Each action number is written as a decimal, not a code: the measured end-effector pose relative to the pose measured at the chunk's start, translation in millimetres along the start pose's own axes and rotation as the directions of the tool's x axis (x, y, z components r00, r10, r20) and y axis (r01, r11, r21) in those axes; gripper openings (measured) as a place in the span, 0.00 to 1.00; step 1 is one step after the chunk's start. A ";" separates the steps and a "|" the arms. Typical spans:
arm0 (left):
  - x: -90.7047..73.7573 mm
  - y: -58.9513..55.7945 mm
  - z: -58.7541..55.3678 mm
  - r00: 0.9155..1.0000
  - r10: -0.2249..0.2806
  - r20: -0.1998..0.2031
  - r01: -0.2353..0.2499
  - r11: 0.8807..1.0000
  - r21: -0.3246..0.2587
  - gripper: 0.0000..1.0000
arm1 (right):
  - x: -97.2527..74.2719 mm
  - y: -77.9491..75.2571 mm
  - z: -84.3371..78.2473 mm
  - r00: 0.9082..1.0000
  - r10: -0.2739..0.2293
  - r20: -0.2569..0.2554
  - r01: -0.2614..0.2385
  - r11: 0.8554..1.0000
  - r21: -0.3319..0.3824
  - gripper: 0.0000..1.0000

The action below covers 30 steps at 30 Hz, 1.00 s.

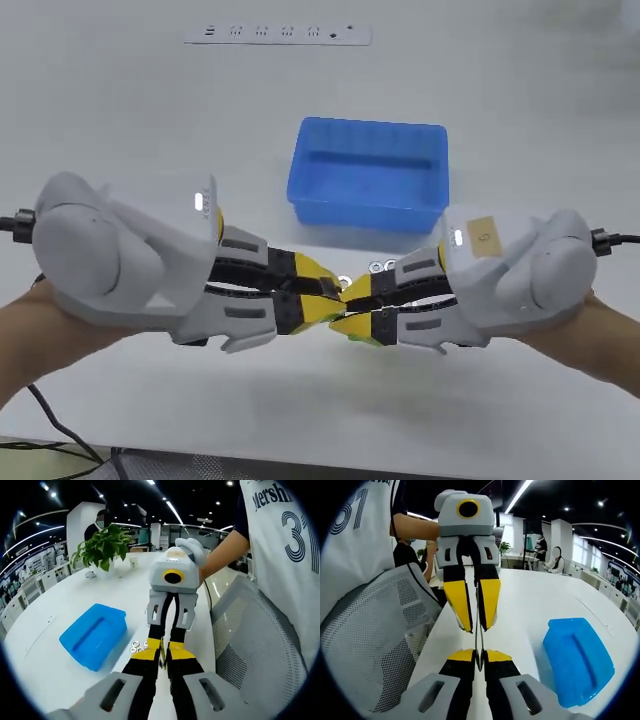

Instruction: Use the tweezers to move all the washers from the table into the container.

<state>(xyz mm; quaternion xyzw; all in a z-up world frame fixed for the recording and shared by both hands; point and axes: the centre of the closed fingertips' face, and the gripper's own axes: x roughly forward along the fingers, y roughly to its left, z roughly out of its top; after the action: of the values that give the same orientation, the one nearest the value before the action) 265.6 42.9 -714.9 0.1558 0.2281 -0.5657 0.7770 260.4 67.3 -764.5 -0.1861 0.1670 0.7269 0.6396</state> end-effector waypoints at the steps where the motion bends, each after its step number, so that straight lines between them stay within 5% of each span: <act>1: -0.3 0.3 -0.5 1.000 0.001 -0.001 -0.001 1.000 0.002 0.10 | 0.1 0.0 -0.1 1.000 0.001 0.000 -0.001 1.000 0.000 0.08; 10: -1.3 6.1 1.7 1.000 0.011 0.001 -0.011 0.999 0.036 0.08 | -0.3 -5.9 3.4 1.000 -0.008 -0.008 0.008 1.000 -0.021 0.08; 16: -0.6 18.6 2.1 1.000 0.031 -0.006 -0.030 0.998 0.063 0.08 | -1.3 -21.8 2.5 0.996 -0.074 -0.054 0.068 0.993 -0.096 0.09; 30: 4.5 34.2 -3.0 0.998 0.053 -0.024 -0.051 0.997 0.060 0.08 | 0.8 -40.2 -4.5 0.990 -0.129 -0.057 0.126 0.991 -0.053 0.11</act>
<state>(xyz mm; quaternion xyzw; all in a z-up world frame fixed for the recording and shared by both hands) 298.6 51.4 -720.4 0.1919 0.2169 -0.5497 0.7836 300.4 71.0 -769.0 -0.2341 0.1560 0.6823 0.6748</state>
